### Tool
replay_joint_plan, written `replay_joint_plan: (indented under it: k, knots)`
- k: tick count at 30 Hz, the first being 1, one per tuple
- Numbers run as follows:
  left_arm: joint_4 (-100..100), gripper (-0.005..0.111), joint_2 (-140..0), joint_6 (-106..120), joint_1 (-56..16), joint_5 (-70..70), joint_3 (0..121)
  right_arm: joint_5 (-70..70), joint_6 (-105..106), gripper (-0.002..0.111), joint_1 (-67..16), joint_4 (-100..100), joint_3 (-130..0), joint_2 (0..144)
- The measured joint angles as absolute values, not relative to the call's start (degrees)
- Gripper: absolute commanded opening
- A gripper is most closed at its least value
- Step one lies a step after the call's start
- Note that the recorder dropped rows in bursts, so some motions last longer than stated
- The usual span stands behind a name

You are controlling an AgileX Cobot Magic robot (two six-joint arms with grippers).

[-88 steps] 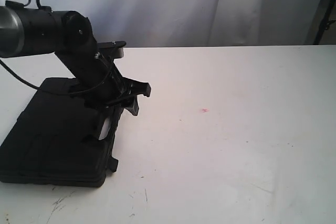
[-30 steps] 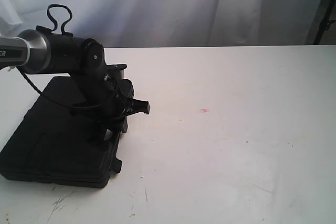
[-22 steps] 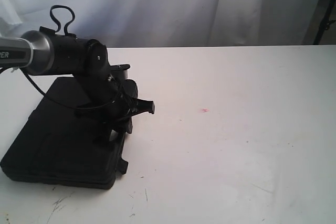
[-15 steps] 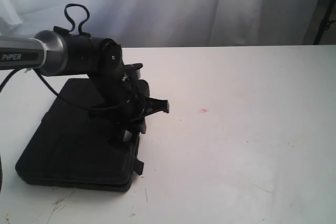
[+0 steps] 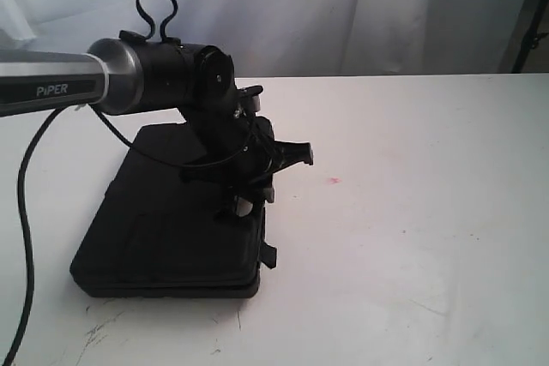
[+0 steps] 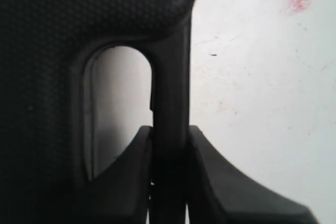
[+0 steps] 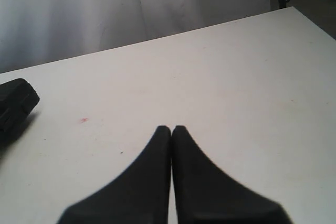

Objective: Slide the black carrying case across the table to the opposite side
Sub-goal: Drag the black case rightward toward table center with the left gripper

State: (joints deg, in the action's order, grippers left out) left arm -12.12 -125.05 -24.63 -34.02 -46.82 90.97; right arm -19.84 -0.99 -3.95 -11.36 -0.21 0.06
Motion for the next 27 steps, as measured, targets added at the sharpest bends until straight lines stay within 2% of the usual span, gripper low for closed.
replay_joint_plan:
  k: [27]
  knots:
    - [-16.6, 0.0, -136.0, -29.0, -39.2, -49.1, 104.9, -19.8, -1.0, 0.0, -4.0, -11.4, -0.2, 0.1]
